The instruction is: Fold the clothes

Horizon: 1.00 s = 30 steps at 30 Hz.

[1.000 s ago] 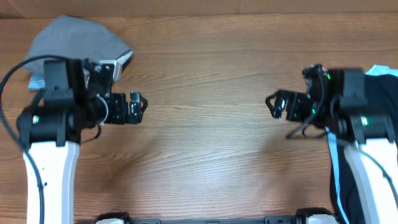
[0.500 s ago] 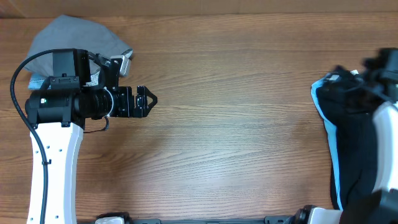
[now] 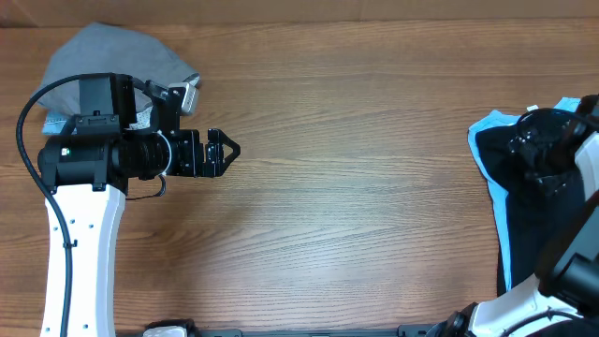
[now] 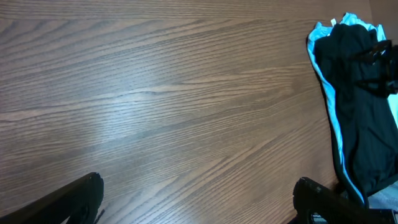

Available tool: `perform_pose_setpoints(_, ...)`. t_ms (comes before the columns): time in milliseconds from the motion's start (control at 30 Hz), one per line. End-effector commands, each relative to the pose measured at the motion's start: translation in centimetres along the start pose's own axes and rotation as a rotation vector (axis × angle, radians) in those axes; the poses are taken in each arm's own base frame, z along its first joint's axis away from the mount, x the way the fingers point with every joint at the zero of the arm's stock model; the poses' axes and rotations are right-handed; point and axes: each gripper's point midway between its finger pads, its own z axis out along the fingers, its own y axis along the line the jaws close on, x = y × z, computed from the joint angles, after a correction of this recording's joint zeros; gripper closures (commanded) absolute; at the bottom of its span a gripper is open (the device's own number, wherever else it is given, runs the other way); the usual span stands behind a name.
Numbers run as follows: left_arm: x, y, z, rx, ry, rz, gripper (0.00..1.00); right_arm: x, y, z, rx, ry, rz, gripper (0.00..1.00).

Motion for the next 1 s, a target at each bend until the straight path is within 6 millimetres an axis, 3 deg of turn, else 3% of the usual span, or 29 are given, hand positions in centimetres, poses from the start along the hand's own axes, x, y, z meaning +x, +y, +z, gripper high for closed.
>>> perform_pose_setpoints(0, -0.7, -0.9, -0.4, 0.026, -0.02, 0.031, 0.0, -0.8, -0.7, -0.4, 0.051, -0.031, 0.002, 0.18)
perform_pose_setpoints(267, -0.8, -1.0, -0.4, 0.034, -0.024, 0.034, 0.0, 0.9, -1.9, 0.4, 0.124, 0.006, -0.011, 0.19)
perform_pose_setpoints(467, -0.8, -1.0, -0.4, 0.034, -0.025, 0.034, 0.0, 1.6, -2.3, 1.4, 0.124, 0.011, 0.02, 0.12)
perform_pose_setpoints(767, -0.8, -1.0, -0.4, 0.034, -0.024, 0.034, 0.0, -2.0, -2.9, 1.1, 0.028, -0.081, 0.164, 0.11)
perform_pose_setpoints(967, -0.9, -1.0, -0.4, 0.033, -0.029, 0.037, 0.0, -3.2, -3.2, 0.9, -0.028, -0.101, 0.194, 0.12)
